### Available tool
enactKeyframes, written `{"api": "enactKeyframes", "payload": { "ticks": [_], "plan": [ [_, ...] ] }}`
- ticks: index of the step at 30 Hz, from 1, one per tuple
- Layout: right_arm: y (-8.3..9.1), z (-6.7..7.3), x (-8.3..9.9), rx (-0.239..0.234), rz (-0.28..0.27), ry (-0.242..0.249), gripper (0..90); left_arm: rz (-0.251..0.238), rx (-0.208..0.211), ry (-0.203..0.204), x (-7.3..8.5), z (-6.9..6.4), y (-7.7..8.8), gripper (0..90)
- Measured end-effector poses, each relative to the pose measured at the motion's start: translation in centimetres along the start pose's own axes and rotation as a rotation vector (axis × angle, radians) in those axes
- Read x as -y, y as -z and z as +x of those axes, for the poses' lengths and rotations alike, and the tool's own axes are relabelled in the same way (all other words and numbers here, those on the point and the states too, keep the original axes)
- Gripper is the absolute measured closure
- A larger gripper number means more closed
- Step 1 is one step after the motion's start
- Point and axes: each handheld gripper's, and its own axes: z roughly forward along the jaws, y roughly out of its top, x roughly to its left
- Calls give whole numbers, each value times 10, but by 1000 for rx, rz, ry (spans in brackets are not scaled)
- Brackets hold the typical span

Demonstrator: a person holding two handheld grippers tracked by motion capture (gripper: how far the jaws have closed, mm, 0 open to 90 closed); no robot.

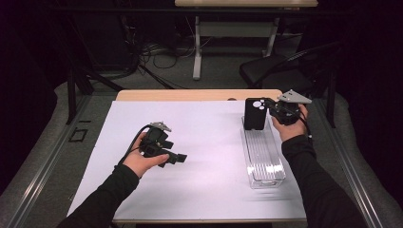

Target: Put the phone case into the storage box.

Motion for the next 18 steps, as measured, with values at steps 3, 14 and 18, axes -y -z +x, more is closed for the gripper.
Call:
{"api": "enactKeyframes", "payload": {
  "ticks": [3,14,18],
  "plan": [
    [-1,0,0,-1,-4,2,848,1,-1,1,1,0,-1,187],
    [-2,-4,2,-28,-1,25,846,2,-2,7,4,1,-2,187],
    [-2,-9,4,-38,3,27,846,2,-1,7,4,0,-3,188]
  ]
}}
